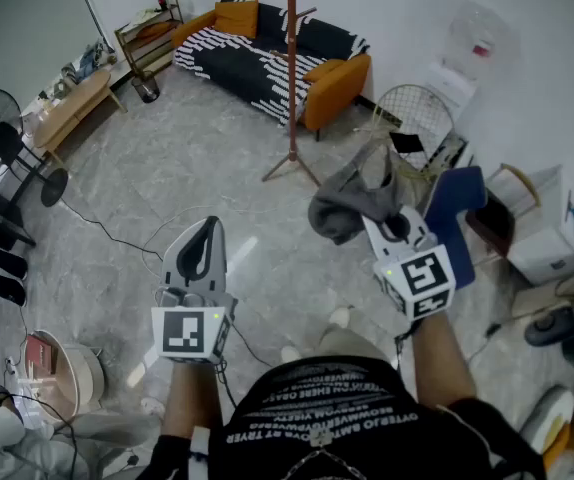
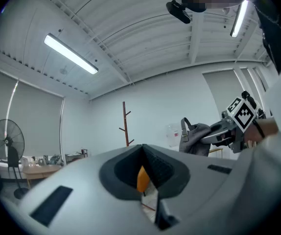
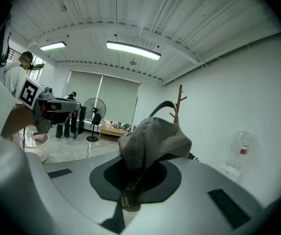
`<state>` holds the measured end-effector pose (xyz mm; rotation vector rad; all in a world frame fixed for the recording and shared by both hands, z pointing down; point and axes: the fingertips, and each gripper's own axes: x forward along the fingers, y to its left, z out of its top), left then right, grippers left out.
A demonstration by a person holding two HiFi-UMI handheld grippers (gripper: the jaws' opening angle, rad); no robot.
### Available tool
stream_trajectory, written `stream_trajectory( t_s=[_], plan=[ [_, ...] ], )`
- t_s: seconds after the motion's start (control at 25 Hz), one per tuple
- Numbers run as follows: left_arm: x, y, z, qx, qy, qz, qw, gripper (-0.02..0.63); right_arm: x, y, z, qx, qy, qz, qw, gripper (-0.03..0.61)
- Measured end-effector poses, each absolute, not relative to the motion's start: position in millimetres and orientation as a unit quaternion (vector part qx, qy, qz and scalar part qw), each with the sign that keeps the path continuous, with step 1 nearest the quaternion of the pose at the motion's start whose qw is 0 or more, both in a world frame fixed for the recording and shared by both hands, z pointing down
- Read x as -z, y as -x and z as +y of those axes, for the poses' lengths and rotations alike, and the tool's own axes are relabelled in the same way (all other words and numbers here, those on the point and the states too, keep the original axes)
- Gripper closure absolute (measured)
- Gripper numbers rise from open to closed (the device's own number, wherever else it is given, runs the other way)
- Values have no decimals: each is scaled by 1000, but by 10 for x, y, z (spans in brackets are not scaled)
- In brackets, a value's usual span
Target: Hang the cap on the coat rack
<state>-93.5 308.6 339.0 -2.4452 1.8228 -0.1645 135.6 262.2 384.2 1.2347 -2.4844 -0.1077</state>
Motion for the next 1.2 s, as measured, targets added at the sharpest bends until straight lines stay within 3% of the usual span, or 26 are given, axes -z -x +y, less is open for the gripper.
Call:
stream_trajectory(
  t_s=[1.2],
  plan=[
    [-3412,787,1736,42,807,588,43,611,-3684,-1345,1383,56,-417,-891,169,560]
  ],
)
